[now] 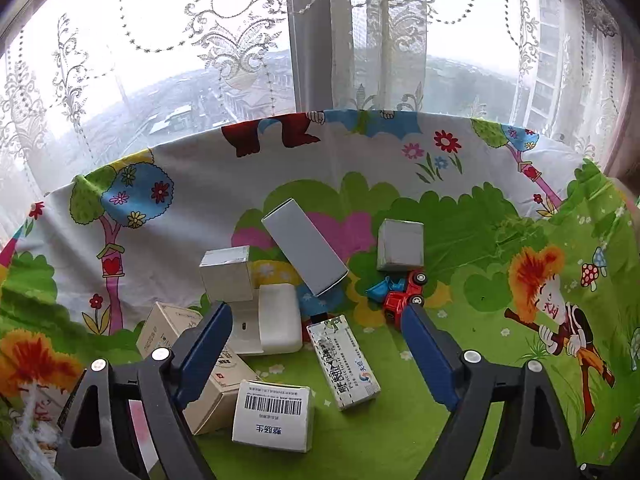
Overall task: Organize rigid objects
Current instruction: 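Grasp the white medicine box with the left gripper while the right gripper grasps the slim DING ZHI DENTAL box, then carry both boxes to the cardboard box and release them inside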
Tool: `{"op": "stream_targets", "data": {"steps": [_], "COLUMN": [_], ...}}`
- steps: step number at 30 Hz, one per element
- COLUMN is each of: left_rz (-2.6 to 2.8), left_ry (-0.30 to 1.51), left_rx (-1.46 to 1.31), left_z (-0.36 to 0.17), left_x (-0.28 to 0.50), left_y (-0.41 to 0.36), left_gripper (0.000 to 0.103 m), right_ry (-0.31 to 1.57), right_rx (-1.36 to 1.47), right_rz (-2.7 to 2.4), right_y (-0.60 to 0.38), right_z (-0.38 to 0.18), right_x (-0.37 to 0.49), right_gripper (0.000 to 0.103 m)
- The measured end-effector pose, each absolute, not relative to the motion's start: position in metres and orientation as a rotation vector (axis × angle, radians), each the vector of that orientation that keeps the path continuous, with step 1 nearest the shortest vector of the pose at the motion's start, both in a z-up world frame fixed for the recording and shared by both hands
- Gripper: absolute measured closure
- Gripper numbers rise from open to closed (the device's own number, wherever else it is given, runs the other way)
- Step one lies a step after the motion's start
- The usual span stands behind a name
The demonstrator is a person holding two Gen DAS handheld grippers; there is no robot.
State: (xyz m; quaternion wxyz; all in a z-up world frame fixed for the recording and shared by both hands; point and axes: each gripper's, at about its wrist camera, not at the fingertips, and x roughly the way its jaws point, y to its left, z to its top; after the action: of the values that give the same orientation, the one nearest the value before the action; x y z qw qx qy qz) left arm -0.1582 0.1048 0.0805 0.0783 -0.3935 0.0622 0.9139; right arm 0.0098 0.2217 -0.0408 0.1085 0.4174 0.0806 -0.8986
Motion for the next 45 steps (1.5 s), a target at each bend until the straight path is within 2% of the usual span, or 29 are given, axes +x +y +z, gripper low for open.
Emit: {"op": "stream_targets", "data": {"steps": [1,2,3,5,8,13,14,17,22,23,25,26,27,28,36,41,45], "left_rz": [2.671,2.592,2.567,2.608,2.523,2.640,2.672,2.784,2.787,2.773,2.734,2.710,2.696,2.703,2.805,2.836,2.852], "left_ry": [0.200,0.206,0.235,0.369,0.185,0.187,0.175,0.151,0.191,0.212,0.215,0.211,0.160,0.150,-0.022,-0.041,-0.041], "left_rx": [-1.231,-1.289,-1.274,-1.155,-1.163,-1.133,-1.107,-1.046,-1.152,-1.188,-1.264,-1.301,-1.271,-1.292,-1.200,-1.241,-1.241], "left_z": [0.071,0.060,0.055,0.057,0.053,0.036,0.036,0.040,0.029,0.022,0.007,0.001,0.002,0.003,0.022,0.023,0.026], "left_x": [-0.159,-0.154,-0.142,-0.099,-0.040,0.036,0.045,0.043,-0.012,-0.022,-0.038,-0.042,-0.040,-0.036,0.073,0.117,0.129], "left_y": [0.107,0.108,0.108,0.104,0.075,0.036,0.029,0.016,0.026,0.031,0.039,0.042,0.040,0.039,-0.001,-0.029,-0.035], "left_gripper": [0.035,0.049,0.053,0.053,0.053,0.052,0.045,0.009,0.009,0.010,0.020,0.036,0.058,0.062,0.062,0.062,0.062], "right_ry": [0.235,0.230,0.221,0.205,0.196,0.200,0.201,0.207,0.222,0.227,0.232,0.231,0.229,0.229,0.235,0.229,0.110], "right_rx": [1.228,1.228,1.229,1.229,1.230,1.230,1.230,1.230,1.228,1.228,1.227,1.227,1.227,1.227,1.223,1.224,1.241], "right_rz": [-2.643,-2.642,-2.640,-2.638,-2.636,-2.635,-2.636,-2.637,-2.641,-2.643,-2.644,-2.644,-2.644,-2.643,-2.643,-2.644,-2.638], "right_y": [0.222,0.222,0.224,0.226,0.227,0.227,0.227,0.227,0.225,0.225,0.225,0.225,0.225,0.225,0.224,0.224,0.228], "right_z": [-0.041,-0.041,-0.041,-0.040,-0.040,-0.040,-0.040,-0.040,-0.041,-0.041,-0.041,-0.041,-0.041,-0.041,-0.041,-0.041,-0.039], "right_x": [0.010,0.010,0.010,0.009,0.009,0.009,0.009,0.009,0.010,0.010,0.011,0.010,0.010,0.010,0.011,0.012,0.017], "right_gripper": [0.068,0.068,0.068,0.068,0.068,0.068,0.068,0.068,0.068,0.068,0.068,0.068,0.068,0.068,0.069,0.069,0.069]}}
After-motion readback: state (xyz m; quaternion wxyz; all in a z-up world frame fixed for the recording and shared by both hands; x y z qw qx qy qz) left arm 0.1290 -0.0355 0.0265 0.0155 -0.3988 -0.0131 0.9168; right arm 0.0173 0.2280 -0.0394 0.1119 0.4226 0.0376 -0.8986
